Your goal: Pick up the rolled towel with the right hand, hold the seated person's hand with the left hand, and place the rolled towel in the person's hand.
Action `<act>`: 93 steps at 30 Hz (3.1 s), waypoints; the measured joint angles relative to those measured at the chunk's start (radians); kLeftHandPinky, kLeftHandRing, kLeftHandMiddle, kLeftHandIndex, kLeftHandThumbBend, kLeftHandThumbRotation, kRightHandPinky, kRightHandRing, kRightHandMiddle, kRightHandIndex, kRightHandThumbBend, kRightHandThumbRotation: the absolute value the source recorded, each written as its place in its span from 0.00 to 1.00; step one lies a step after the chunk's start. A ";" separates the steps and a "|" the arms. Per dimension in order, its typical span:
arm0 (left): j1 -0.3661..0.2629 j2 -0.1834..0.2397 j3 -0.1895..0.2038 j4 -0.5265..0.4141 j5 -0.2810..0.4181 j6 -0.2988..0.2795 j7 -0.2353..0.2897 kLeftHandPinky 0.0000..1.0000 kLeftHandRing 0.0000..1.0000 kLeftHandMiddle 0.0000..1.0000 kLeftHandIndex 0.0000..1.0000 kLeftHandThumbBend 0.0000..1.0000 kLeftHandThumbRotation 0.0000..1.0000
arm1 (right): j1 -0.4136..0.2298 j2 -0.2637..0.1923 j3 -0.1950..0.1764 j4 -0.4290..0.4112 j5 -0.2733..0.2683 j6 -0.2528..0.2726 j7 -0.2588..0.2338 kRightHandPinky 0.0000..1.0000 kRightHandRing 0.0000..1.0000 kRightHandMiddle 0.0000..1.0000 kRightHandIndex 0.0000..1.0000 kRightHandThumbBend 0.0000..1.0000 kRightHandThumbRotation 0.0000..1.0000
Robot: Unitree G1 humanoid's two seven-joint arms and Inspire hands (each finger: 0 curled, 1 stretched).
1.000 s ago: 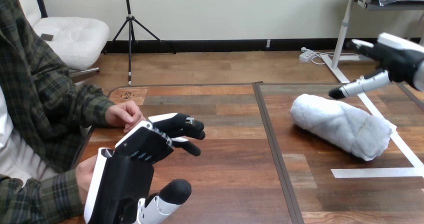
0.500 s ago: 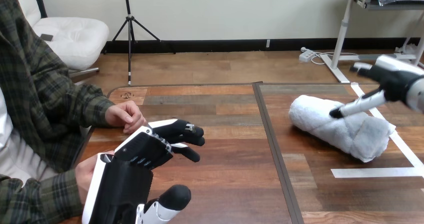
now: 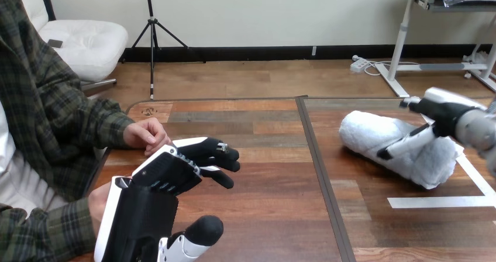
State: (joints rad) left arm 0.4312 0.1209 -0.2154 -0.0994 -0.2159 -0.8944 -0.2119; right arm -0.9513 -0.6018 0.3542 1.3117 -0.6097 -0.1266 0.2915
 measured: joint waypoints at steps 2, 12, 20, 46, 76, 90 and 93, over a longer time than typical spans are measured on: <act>0.000 0.000 0.000 -0.004 0.000 0.002 0.000 0.47 0.59 0.63 0.63 0.89 0.58 | 0.000 0.011 0.008 0.007 -0.010 0.008 -0.007 0.85 0.96 0.98 0.99 0.93 0.42; 0.000 0.000 0.000 -0.014 0.005 0.003 0.001 0.46 0.59 0.63 0.63 0.89 0.59 | 0.000 0.050 0.036 0.034 -0.035 0.024 -0.035 0.78 0.92 0.95 0.98 0.96 0.43; 0.001 0.000 -0.002 -0.014 0.019 0.003 0.003 0.46 0.58 0.62 0.63 0.89 0.60 | -0.001 0.059 0.050 0.035 -0.051 0.025 -0.063 0.82 0.93 0.95 0.98 0.97 0.43; 0.002 0.000 -0.022 -0.014 0.000 -0.079 -0.024 0.45 0.58 0.64 0.65 0.87 0.57 | -0.001 0.125 0.114 0.069 -0.105 0.085 -0.105 0.98 1.00 1.00 1.00 1.00 0.52; 0.036 0.009 -0.033 -0.018 -0.014 -0.110 -0.023 0.47 0.54 0.60 0.62 0.96 0.56 | 0.001 0.138 0.124 0.073 -0.114 0.101 -0.142 0.99 1.00 1.00 0.99 1.00 0.49; 0.047 0.017 -0.045 -0.032 -0.030 -0.117 -0.044 0.48 0.53 0.60 0.61 0.94 0.53 | 0.031 0.163 0.112 0.076 -0.105 0.125 -0.271 0.79 0.86 0.88 0.87 0.98 0.24; 0.055 0.018 -0.044 -0.039 -0.031 -0.124 -0.044 0.49 0.54 0.60 0.61 0.94 0.54 | 0.037 0.165 0.109 0.076 -0.103 0.119 -0.299 0.75 0.81 0.84 0.84 0.98 0.20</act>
State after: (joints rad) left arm 0.4861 0.1388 -0.2597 -0.1385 -0.2471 -1.0179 -0.2557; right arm -0.9140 -0.4370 0.4637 1.3878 -0.7123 -0.0076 -0.0076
